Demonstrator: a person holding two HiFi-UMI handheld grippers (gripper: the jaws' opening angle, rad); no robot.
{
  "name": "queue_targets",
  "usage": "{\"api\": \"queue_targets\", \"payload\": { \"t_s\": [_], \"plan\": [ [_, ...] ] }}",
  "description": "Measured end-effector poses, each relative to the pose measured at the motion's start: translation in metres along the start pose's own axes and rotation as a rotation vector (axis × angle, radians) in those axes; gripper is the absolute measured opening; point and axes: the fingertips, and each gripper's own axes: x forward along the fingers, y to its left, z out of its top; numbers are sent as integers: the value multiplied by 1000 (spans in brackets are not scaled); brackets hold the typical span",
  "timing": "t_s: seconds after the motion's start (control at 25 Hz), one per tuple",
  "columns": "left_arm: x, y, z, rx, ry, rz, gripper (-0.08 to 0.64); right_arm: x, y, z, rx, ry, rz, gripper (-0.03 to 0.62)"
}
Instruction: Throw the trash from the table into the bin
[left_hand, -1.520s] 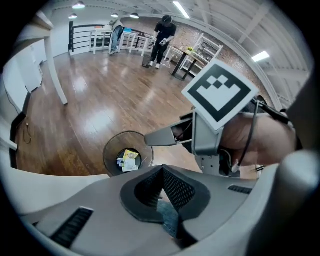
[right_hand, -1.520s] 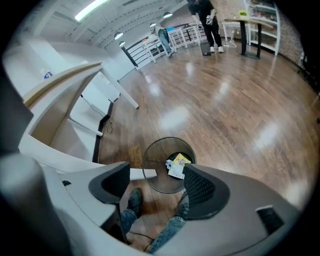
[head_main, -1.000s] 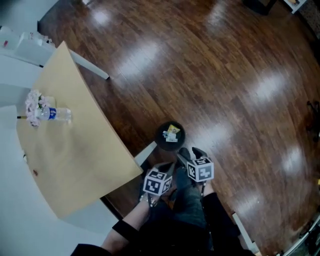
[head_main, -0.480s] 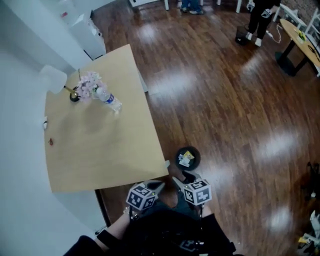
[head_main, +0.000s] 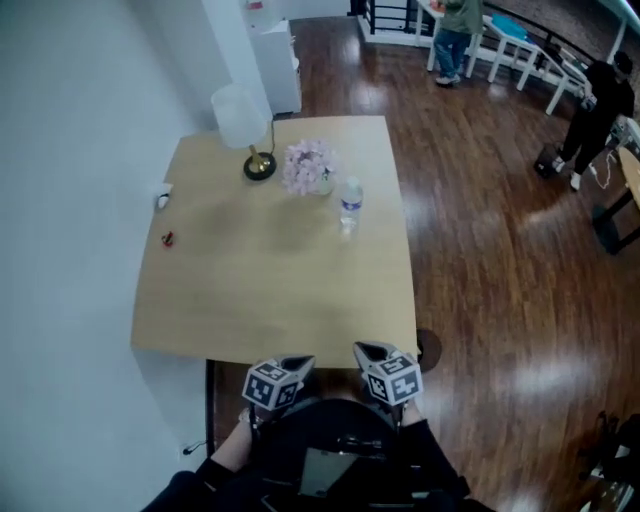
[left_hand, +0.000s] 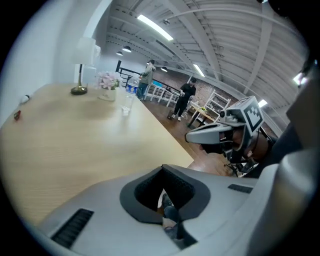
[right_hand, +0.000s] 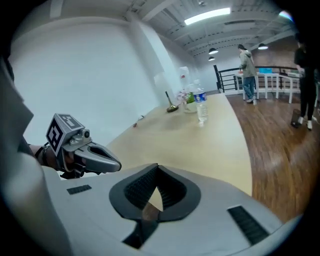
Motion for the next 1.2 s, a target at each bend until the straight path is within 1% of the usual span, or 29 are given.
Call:
{"api": "queue_targets", "payload": {
  "t_s": [0.16,0.32,0.44,0.52,0.6,0.68,0.76,0.84,0.92,1.0,1.08,1.2],
  "plan": [
    [-37,56,-12,-6,-45,40,3,52,49,17,-46,17,35,0],
    [-64,88,-14,-41,-73,70,3,78,89,22,-118,77,86,0],
    [-70,102,-13,-70,-87,90,3,87,96,27,-159,101,110,1],
    [-74,108,-10,-93,-92,111,2,95,95,35,-166,96,126,1],
    [-78,111,-11,-135,-96,131,3,101,96,44,-161,82,147,1],
    [-84,112,-16,-170,-91,151,2,109,101,50,-152,68,184,1],
    [-92,121,-22,-171,-67,191,2,123,111,54,-149,53,232,1],
    [-101,132,-27,-187,-53,227,3,137,120,54,-162,63,272,1],
    [-108,140,-31,-231,-59,245,2,144,128,54,-184,89,295,1],
    [-117,153,-30,-259,-68,257,3,149,137,61,-194,98,307,1],
    [-126,177,-25,-268,-85,263,3,161,144,71,-203,100,306,1],
    [-138,221,-18,-267,-109,249,3,192,155,89,-232,107,278,1]
  ]
}}
